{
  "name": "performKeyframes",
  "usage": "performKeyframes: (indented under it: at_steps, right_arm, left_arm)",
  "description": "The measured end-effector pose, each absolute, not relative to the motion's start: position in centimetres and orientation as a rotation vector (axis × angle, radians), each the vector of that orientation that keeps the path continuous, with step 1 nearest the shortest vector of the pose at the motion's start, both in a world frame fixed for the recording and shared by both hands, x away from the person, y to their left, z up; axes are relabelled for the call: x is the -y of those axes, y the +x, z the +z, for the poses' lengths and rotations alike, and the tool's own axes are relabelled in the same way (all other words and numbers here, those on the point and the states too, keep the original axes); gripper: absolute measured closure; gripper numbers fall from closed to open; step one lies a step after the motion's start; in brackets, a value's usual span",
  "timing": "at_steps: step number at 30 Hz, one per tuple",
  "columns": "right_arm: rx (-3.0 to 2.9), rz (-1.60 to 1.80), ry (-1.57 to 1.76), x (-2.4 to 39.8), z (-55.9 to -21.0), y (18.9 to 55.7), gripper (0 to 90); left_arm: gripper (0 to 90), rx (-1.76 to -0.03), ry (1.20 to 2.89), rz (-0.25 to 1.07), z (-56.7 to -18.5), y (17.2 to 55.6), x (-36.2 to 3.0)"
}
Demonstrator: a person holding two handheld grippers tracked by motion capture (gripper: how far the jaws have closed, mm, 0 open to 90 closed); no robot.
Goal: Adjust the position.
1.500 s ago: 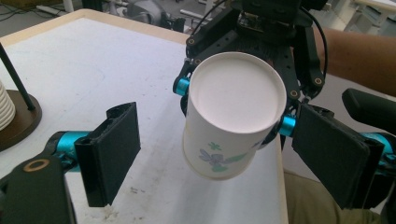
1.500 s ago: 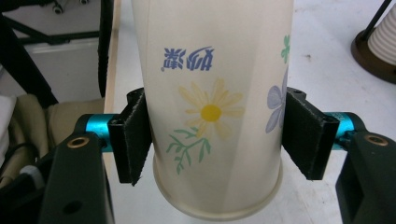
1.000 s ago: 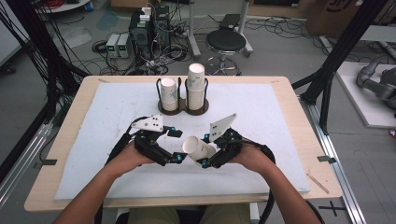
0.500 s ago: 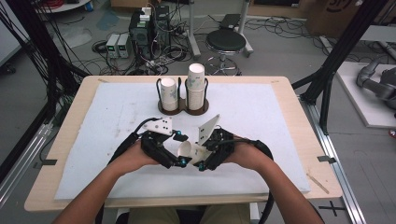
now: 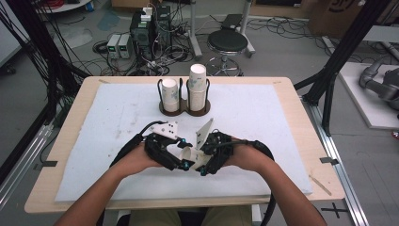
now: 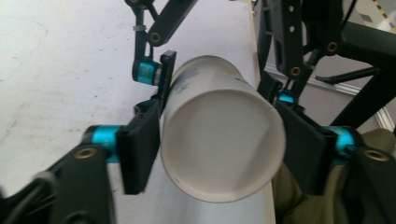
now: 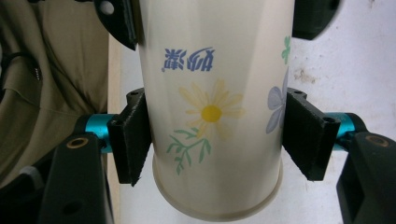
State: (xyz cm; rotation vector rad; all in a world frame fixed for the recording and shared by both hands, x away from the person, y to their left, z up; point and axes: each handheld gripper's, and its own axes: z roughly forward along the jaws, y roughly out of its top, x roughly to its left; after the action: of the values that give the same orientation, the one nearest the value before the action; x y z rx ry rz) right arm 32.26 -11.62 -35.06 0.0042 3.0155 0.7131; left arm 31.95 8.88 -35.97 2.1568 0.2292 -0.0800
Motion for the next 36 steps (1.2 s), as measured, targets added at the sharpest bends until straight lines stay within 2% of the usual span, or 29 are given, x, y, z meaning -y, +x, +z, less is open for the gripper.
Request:
performKeyframes:
  at_steps: [5, 10, 23, 36]
  right_arm:
    - [-3.01, 0.713, -0.006, 11.6, -35.2, 32.2, 31.9]
    - [-2.971, 0.841, 0.087, 12.5, -35.2, 32.6, 20.8]
    - [-2.773, 1.339, 0.239, 16.3, -34.2, 32.5, 20.6]
    - [-2.521, 1.61, 0.393, 18.9, -36.0, 31.6, 20.6]
  left_arm:
    - [36.1, -0.218, 2.164, -0.058, -36.0, 31.8, -8.9]
    - [36.5, -0.224, 2.13, -0.036, -35.9, 31.9, -9.3]
    - [36.2, -0.258, 1.942, -0.04, -36.8, 32.3, -11.8]
    - [36.2, -0.28, 1.827, 0.001, -38.1, 32.3, -13.3]
